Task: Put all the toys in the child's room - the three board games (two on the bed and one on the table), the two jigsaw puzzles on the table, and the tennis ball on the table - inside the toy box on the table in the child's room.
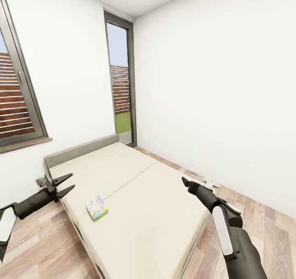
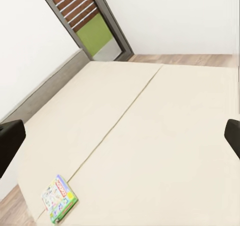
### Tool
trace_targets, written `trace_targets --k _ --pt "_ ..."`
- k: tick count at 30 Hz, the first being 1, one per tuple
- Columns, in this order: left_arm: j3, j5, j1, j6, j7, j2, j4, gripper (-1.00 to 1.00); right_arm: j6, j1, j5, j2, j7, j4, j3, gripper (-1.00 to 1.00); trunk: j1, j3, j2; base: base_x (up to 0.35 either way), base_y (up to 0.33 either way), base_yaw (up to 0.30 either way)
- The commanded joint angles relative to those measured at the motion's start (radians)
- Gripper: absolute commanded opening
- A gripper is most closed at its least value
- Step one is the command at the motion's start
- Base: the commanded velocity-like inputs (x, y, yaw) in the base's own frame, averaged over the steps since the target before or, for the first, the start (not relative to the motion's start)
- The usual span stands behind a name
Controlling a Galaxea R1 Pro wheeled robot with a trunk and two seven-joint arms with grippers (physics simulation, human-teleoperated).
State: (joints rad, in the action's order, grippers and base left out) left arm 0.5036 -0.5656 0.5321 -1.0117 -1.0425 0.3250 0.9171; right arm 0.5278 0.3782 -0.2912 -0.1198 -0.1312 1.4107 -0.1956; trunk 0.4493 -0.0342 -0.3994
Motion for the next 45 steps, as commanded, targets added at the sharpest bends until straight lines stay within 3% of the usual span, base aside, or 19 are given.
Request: trace_targets --k 1,29,45 --pt "0.001 0.001 0.000 -0.004 -0.004 0.000 -0.001 1.00 0.006 0.001 -0.002 -0.001 -0.005 0.001 -0.003 1.00 0.001 0.000 -0.001 0.142 0.229 -0.242" --pt "0.001 0.001 0.000 -0.004 -0.004 0.000 -0.001 1.00 0.006 0.001 -0.002 -0.001 -0.005 0.006 -0.002 1.00 0.001 -0.001 -0.001 0.059 0.064 -0.033" --pt "0.001 0.001 0.000 -0.004 -0.004 0.000 -0.001 1.00 0.006 0.001 -0.002 -0.001 -0.005 0.002 -0.004 1.00 0.001 -0.010 -0.001 0.056 0.125 -0.209"
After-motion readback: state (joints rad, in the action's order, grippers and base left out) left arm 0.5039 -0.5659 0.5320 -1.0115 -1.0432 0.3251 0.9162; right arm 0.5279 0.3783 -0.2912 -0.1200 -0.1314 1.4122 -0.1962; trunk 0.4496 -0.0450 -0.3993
